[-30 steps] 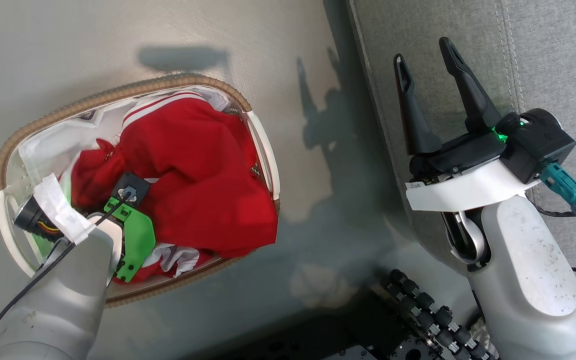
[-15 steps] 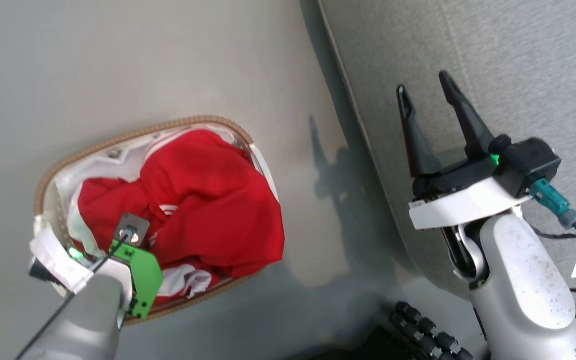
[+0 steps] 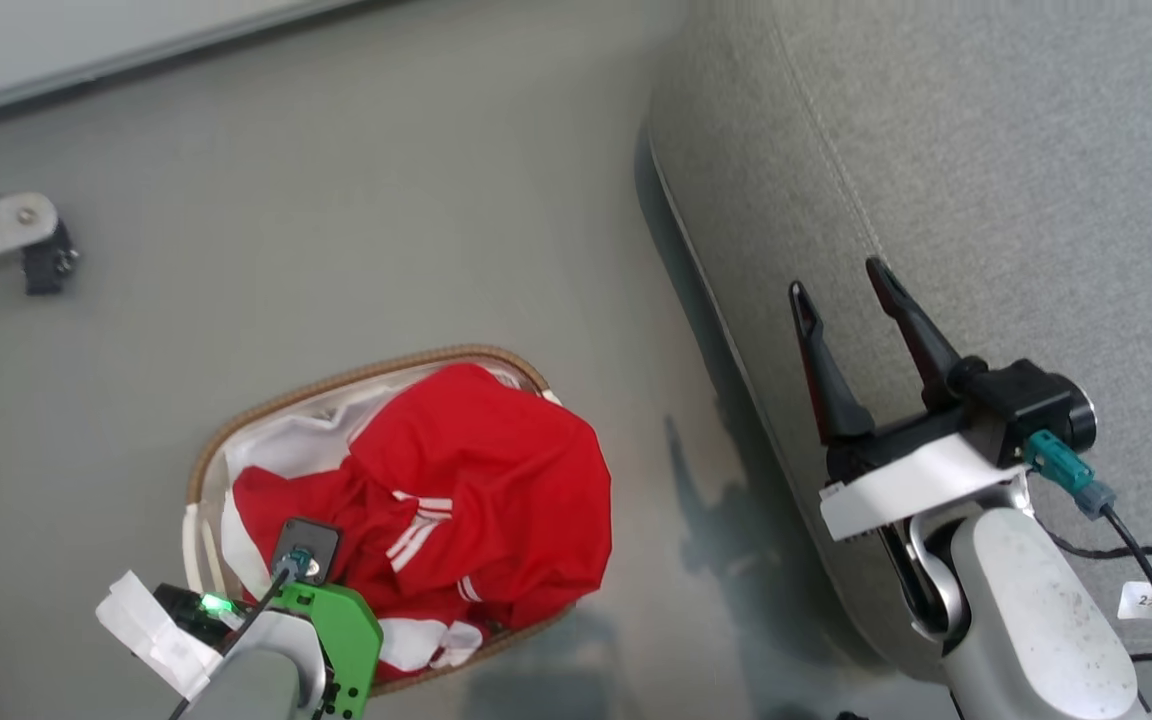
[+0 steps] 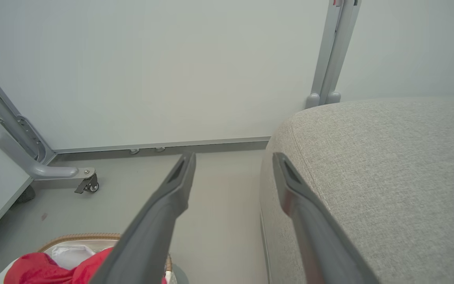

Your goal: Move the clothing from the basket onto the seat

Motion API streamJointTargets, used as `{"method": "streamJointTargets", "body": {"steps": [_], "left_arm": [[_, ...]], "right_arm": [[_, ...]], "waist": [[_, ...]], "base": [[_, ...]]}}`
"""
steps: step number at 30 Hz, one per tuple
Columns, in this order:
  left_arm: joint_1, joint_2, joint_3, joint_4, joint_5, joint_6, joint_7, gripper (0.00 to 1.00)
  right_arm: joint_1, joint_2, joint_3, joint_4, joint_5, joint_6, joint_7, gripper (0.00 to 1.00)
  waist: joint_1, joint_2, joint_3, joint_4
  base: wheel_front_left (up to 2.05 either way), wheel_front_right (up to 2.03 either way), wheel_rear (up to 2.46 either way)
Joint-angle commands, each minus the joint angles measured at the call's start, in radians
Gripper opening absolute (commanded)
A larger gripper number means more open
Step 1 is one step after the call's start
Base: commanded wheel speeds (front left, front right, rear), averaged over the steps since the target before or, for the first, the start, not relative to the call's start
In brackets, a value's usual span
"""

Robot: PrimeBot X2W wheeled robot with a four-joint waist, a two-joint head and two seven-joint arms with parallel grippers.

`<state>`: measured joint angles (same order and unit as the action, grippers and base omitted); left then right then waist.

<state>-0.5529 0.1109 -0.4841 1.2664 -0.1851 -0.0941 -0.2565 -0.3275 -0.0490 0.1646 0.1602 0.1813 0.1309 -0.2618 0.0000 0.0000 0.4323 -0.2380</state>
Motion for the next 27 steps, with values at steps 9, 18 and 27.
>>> {"method": "streamJointTargets", "body": {"steps": [9,18,27], "left_arm": [[0.123,-0.024,0.064,-0.268,-0.048,0.037,-0.009,0.0],[0.222,-0.043,0.129,-0.548,-0.045,0.031,-0.009,0.0],[0.283,-0.058,0.178,-0.755,-0.093,0.001,-0.008,0.0]], "right_arm": [[0.103,-0.004,-0.026,0.028,-0.03,0.0,-0.005,1.0],[0.164,-0.004,-0.037,0.043,-0.047,0.0,-0.005,1.0],[0.21,-0.004,-0.015,0.067,-0.052,0.0,-0.005,1.0]], "waist": [[0.0,0.0,-0.23,0.096],[0.0,0.0,-0.31,0.124],[0.0,0.0,-0.387,0.134]], "base": [[0.0,0.0,0.0],[0.0,0.0,0.0],[0.0,0.0,0.0]]}}
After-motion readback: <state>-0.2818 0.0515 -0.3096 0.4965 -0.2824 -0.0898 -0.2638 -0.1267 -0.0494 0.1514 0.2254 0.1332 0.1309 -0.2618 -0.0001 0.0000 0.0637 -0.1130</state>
